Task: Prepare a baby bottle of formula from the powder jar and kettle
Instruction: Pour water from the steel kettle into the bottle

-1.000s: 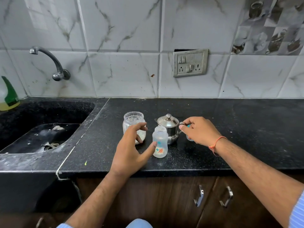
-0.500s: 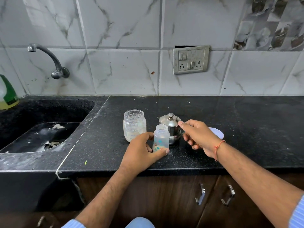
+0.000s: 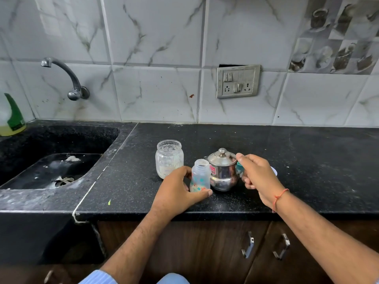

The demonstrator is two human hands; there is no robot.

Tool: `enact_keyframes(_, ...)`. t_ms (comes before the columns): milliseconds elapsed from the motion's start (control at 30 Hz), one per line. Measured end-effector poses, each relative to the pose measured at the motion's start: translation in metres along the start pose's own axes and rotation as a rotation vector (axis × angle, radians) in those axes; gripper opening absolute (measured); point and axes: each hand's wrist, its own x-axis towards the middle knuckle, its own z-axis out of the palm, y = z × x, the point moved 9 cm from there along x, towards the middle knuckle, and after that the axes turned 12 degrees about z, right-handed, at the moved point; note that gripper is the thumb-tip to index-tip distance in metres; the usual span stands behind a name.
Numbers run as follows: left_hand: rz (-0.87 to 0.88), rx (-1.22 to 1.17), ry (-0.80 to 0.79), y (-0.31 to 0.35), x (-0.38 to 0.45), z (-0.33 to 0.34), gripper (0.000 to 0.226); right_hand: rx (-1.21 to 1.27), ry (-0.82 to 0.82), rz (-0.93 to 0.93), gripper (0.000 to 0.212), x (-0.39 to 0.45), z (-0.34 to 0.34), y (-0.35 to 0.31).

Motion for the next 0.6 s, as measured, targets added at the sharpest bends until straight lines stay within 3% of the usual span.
enact_keyframes(267, 0.014, 0.109, -0.044, -0.003, 0.004, 0.004, 0.068, 0.014, 0.1, -0.074, 0.045, -0.019, -0.037, -0.025)
enact_keyframes(367, 0.02, 0.147, -0.07, 0.0, 0.006, 0.006, 0.062, -0.03, 0.134, -0.098, 0.045, -0.022, -0.045, -0.038)
enact_keyframes(500, 0.012, 0.135, -0.088, 0.0, 0.007, 0.009, 0.056, -0.099, 0.167, -0.142, 0.061, -0.018, -0.049, -0.058)
enact_keyframes(600, 0.005, 0.136, -0.091, -0.002, 0.007, 0.009, 0.058, -0.164, 0.156, -0.157, 0.058, -0.017, -0.044, -0.074)
